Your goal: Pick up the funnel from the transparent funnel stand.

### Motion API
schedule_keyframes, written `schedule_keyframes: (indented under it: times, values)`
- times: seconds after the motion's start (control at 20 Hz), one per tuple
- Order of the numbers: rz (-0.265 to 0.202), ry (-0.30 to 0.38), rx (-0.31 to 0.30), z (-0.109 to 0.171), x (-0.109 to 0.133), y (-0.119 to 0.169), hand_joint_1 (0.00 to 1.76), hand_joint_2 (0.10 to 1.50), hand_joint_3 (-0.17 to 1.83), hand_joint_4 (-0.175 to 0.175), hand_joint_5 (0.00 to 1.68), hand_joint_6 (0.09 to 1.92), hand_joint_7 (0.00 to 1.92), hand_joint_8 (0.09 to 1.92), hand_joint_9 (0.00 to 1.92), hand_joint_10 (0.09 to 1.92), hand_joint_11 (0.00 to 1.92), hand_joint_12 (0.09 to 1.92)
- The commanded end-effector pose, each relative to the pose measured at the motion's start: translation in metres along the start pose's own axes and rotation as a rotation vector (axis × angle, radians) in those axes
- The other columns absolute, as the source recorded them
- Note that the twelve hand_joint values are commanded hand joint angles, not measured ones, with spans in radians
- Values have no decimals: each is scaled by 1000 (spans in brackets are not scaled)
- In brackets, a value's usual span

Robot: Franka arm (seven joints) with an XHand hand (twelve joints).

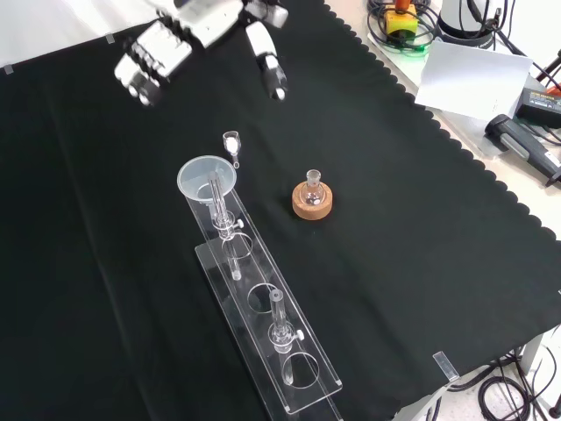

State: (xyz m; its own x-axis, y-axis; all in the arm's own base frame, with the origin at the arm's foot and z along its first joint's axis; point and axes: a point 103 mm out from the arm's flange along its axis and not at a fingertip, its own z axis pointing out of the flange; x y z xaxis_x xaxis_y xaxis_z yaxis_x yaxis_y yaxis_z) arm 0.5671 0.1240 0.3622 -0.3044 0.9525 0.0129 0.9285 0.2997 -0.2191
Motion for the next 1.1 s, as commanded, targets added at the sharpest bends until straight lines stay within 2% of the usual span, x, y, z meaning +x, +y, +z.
schedule_keyframes:
  times: [0.05,0.15,0.3,0.65,0.85,1.0,1.1]
  values:
    - [-35,-2,54,16,22,3,223,508,1,-118,0,87,1,87,0,87,34,87]
    - [-27,6,59,22,25,4,237,529,6,-124,0,87,9,87,0,87,20,87]
    - [-6,18,47,32,27,7,251,548,4,-130,0,87,21,87,0,87,2,260]
    - [129,49,-21,64,26,19,282,595,8,-148,0,87,77,87,23,87,0,557]
    - [164,45,-5,76,24,27,282,595,5,-138,0,87,88,117,44,87,0,612]
    - [170,37,21,85,21,35,281,594,3,-129,0,87,84,154,44,87,0,660]
    - [167,32,44,89,19,40,280,592,1,-127,0,87,40,250,14,145,0,700]
